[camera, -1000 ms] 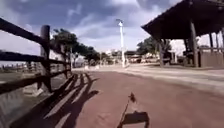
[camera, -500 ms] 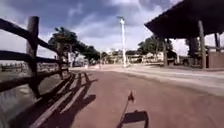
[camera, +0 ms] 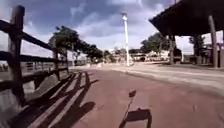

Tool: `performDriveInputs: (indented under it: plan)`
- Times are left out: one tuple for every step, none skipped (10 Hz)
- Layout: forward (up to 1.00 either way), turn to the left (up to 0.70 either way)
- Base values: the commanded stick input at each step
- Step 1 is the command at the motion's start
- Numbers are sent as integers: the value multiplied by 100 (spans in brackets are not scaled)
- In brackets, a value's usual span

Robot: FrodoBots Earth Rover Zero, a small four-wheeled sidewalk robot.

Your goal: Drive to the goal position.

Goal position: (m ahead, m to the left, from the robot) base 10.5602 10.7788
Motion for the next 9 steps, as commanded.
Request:
performDriveInputs:
  plan:
    - [85, -1]
    - [85, 23]
    - [85, 28]
    - [85, 12]
    - [85, -4]
    - [85, -4]
    - [85, -4]
    - [85, -4]
    - [85, -4]
